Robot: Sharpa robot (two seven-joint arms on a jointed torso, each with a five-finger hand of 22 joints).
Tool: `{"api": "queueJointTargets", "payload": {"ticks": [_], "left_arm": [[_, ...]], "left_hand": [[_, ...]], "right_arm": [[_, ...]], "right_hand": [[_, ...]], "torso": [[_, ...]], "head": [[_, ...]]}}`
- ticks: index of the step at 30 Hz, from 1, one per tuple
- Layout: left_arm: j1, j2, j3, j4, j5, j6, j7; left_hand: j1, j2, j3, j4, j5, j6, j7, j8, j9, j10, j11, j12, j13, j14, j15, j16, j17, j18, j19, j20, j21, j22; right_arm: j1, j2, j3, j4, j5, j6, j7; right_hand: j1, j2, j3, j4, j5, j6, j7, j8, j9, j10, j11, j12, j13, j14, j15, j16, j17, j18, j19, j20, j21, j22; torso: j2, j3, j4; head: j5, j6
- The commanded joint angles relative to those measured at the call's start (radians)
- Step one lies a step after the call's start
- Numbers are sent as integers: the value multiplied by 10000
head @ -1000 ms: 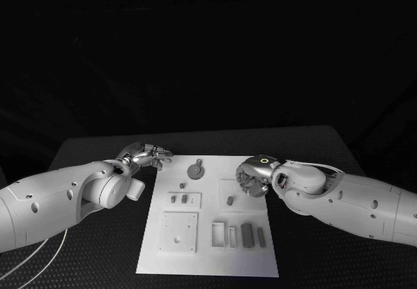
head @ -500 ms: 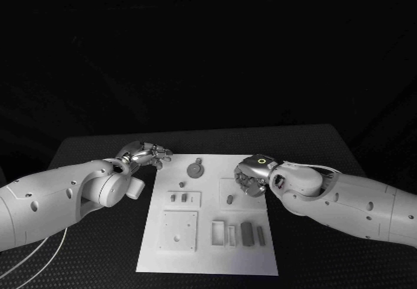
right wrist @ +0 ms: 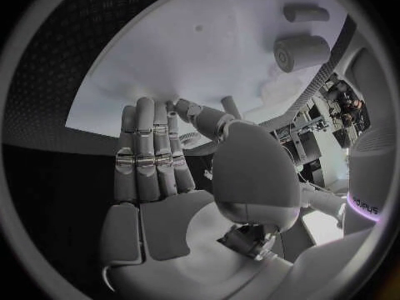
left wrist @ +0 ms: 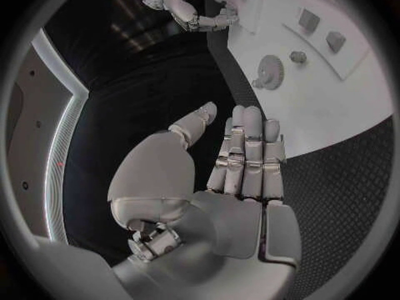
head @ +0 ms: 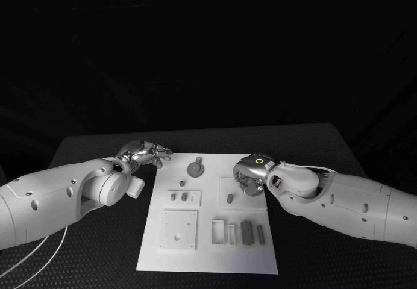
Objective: Assemble the parts on the task board
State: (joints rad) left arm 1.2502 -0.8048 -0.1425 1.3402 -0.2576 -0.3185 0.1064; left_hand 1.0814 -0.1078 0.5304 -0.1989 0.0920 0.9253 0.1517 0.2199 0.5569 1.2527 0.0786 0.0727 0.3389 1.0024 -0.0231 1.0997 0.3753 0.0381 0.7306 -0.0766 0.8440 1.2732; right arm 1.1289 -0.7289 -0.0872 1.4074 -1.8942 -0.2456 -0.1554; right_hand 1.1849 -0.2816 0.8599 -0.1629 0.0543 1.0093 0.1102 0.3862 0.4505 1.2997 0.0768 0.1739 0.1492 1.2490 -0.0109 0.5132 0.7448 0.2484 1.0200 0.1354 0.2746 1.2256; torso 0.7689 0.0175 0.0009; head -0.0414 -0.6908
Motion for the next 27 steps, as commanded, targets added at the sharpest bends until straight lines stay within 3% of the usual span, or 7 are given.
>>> {"api": "queueJointTargets", "payload": {"ticks": [1,10,17,27], "left_arm": [[13,16,7,16,56,67,-11],[13,12,7,21,31,67,-51],[13,9,7,26,12,74,-61],[13,22,7,8,5,43,-60]], "left_hand": [[-91,-28,-40,-22,-21,-11,63,58,-11,0,37,-9,10,85,3,-56,14,-108,64,-431,-53,-8],[-66,-43,-41,-54,-18,-18,65,62,-16,-5,36,-10,11,100,0,-59,21,-104,77,-435,-57,-5],[-53,-42,-39,-68,-16,-18,64,67,-18,-5,35,-9,12,107,-2,-60,26,-102,84,-437,-59,-4],[-22,-24,-33,-101,25,-14,61,82,-24,-2,31,-5,16,141,-8,-55,42,-101,109,-440,-63,0]], "right_arm": [[-176,33,-163,-34,-407,666,-104],[-177,36,-285,7,-695,683,-258],[-183,26,-295,49,-859,473,-371],[-192,-38,-292,149,-879,41,-374]], "right_hand": [[116,11,42,-54,-59,64,-2,13,4,15,-64,-43,-13,30,-43,49,29,134,72,-12,38,20],[217,18,69,-216,-59,184,-50,52,40,141,-110,-30,73,93,-61,79,177,134,132,-27,123,135],[385,182,225,-321,-58,480,-151,159,108,444,-254,69,225,356,-187,352,444,134,406,-162,370,345],[448,147,419,-379,-60,707,-236,206,162,658,-343,103,370,455,-284,542,674,134,656,-274,537,525]], "torso": [[-3,-6,-2],[2,-7,0],[1,-4,2],[7,10,9]], "head": [[-18,-1],[-36,0],[-51,-8],[-77,-3]]}}
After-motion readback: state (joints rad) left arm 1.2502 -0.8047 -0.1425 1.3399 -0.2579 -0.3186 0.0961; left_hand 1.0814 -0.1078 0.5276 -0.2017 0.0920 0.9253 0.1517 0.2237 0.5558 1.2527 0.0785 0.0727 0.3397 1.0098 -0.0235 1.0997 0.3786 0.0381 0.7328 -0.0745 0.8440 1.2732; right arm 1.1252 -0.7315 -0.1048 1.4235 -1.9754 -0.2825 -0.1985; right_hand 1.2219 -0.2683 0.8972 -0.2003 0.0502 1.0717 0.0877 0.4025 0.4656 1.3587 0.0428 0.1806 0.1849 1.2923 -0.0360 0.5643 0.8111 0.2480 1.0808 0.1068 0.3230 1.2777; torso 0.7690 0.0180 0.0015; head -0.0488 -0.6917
